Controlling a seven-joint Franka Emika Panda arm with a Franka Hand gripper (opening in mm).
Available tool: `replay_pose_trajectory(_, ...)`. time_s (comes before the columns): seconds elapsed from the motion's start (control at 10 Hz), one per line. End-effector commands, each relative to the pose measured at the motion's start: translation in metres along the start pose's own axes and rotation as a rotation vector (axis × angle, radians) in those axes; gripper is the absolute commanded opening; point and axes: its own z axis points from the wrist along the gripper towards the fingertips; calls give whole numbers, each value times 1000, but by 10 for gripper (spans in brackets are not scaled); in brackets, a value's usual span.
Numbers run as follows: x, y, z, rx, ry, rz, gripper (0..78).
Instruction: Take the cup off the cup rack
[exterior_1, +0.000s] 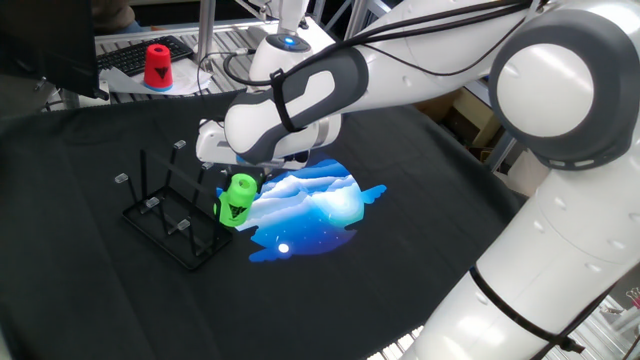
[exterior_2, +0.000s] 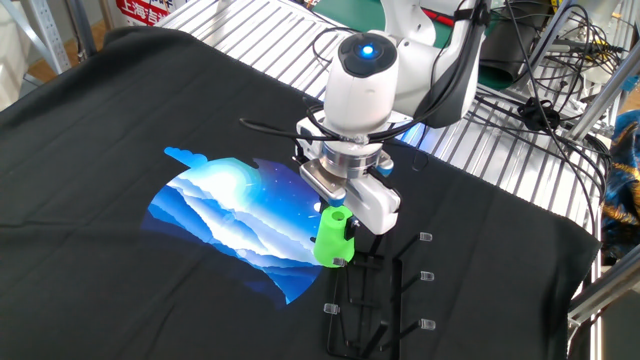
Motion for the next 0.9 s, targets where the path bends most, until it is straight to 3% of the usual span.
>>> replay_pose_trajectory(0.1, -2, 3, -61, 30, 41, 35, 13)
replay_pose_trajectory(0.7, -14, 7, -94, 42, 64, 40, 13)
replay_pose_trajectory(0.9, -30, 14, -111, 64, 74, 36, 13)
